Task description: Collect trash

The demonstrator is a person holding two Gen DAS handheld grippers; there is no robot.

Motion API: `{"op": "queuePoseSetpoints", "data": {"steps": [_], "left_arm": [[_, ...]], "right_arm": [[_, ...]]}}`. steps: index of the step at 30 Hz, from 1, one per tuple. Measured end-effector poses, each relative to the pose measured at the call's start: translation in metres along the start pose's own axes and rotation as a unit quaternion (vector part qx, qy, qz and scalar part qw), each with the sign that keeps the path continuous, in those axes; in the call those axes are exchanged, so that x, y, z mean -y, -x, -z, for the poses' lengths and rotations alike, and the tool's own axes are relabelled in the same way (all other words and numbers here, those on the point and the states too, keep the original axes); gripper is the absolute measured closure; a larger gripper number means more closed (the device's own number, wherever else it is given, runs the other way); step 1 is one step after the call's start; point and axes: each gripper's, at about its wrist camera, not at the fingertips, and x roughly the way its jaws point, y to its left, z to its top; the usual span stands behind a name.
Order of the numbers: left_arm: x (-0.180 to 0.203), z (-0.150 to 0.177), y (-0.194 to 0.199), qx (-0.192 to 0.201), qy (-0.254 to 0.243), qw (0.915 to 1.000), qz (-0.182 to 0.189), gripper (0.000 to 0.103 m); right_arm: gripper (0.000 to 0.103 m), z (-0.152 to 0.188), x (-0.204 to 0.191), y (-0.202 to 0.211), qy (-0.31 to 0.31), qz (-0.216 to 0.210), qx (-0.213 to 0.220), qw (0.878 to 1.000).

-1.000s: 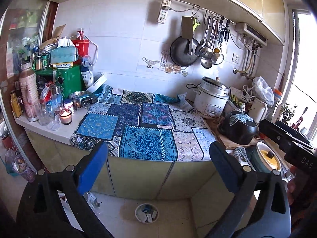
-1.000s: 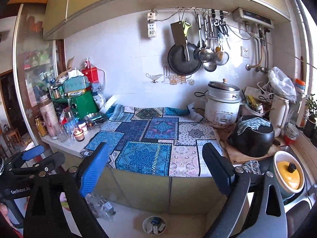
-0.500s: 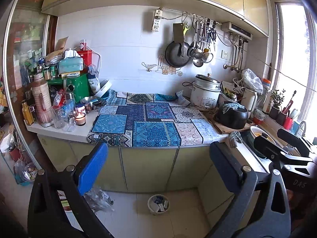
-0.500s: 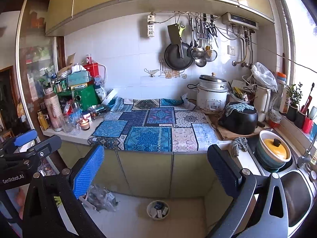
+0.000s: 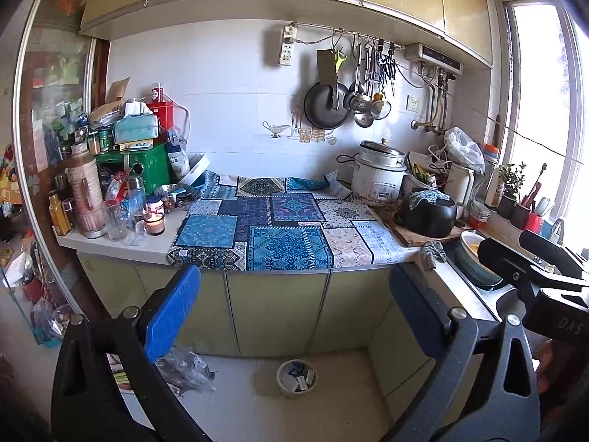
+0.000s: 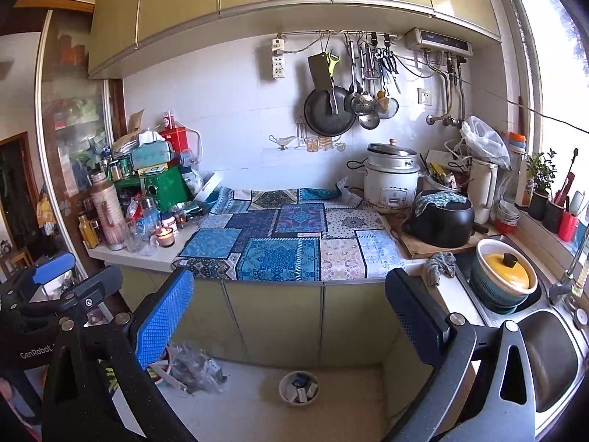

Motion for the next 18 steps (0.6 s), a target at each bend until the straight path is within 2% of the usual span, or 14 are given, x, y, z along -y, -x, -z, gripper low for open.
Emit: {"op": "queuePoseSetpoints", "data": {"steps": [18], "left_arm": [[0.024,-0.003,0.006,0.006,0.001,1.0000,0.001,0.001]], "right_arm": [[0.000,0.002,0.007,0.011,0.001,-0.008,-0.001,1.000]]}}
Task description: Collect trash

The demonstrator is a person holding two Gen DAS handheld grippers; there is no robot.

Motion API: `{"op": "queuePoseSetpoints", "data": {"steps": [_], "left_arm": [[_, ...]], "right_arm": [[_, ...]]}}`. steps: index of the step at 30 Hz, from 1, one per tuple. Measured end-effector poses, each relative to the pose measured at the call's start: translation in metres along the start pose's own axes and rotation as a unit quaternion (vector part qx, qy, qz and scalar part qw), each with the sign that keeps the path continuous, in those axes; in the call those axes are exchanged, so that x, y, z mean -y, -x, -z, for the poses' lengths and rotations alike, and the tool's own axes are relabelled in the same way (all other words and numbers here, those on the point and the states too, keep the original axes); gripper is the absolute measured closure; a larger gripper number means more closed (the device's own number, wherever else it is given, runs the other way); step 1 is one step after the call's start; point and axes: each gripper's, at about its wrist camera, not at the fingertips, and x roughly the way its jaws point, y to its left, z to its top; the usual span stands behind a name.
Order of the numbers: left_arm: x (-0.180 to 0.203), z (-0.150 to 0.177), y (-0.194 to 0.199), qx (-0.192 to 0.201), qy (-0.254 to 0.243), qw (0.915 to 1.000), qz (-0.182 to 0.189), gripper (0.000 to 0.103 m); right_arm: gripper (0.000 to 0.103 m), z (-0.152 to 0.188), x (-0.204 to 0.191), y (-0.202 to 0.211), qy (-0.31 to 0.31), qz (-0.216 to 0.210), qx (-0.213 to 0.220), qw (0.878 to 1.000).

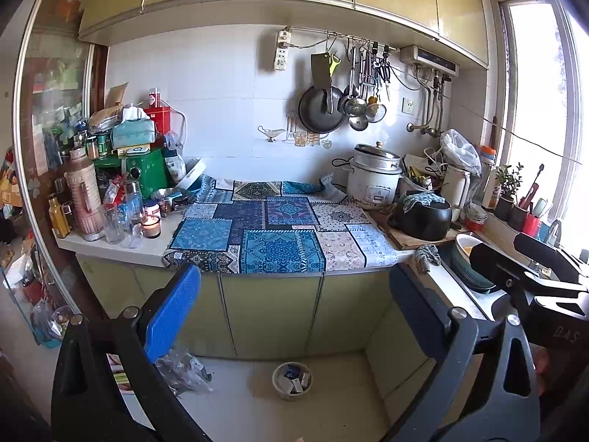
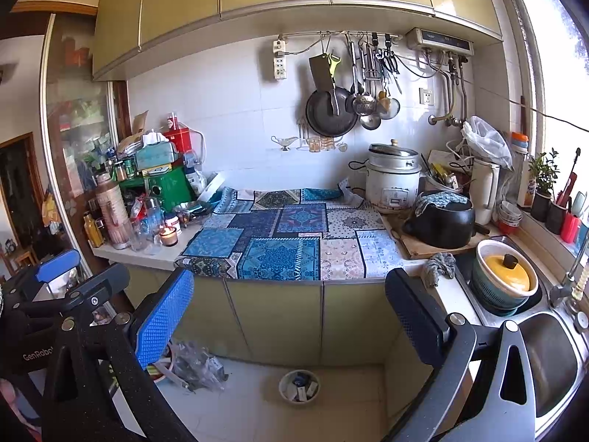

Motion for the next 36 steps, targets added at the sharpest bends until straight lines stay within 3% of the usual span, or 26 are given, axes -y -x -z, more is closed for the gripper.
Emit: {"op": "queuePoseSetpoints", "data": {"steps": [29,36], "left_arm": [[-0.002,-0.006,-0.011,-0.007,0.016,0.9996,0.022,0.001],[0.002,-0.007,-0.022,-0.014,0.026,0.9995,0.010,0.001]], "right_arm": [[0.000,-0.004,0.009,-0.011,-0.006,-0.001,-0.015,1.000],[0.000,-0.005,0.015,-0.021,-0.002,-0.012,-0.023,1.000]]}}
